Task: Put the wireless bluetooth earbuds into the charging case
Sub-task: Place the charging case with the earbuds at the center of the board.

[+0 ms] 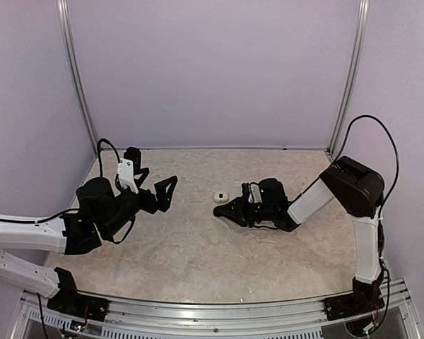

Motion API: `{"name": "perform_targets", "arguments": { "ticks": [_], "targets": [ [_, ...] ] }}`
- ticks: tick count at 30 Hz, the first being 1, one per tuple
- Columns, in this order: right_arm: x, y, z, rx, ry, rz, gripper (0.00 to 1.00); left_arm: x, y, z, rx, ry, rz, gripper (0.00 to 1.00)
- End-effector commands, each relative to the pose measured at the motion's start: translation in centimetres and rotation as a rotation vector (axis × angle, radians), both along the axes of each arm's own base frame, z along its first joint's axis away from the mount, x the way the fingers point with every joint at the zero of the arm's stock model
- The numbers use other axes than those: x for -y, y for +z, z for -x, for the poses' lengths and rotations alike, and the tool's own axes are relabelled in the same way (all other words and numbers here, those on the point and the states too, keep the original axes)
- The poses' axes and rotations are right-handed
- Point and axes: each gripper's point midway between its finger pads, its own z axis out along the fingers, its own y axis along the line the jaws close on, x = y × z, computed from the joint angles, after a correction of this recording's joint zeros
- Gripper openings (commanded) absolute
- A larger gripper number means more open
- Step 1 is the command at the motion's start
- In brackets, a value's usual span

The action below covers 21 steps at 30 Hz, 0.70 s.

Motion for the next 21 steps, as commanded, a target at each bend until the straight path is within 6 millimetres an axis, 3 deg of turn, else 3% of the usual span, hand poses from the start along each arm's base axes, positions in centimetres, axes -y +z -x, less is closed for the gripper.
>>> {"name": "perform_targets", "arguments": {
  "ticks": [1, 12, 21],
  "targets": [
    [-0.3, -0.1, -0.1, 0.007, -0.005, 0.003, 0.35, -0.6, 0.7, -0.1, 0.019, 0.015, 0.022, 0.99],
    [0.5, -0.8, 1.2, -0.026, 0.0, 0.031, 0.44, -0.7, 0.8, 0.0, 0.016, 0.017, 0.027, 0.99],
    [2.0, -3.0, 0.6, -0.031, -0.009, 0.276, 0.51, -0.9, 0.8, -0.1, 0.004, 0.029, 0.032, 0.99]
  ]
}}
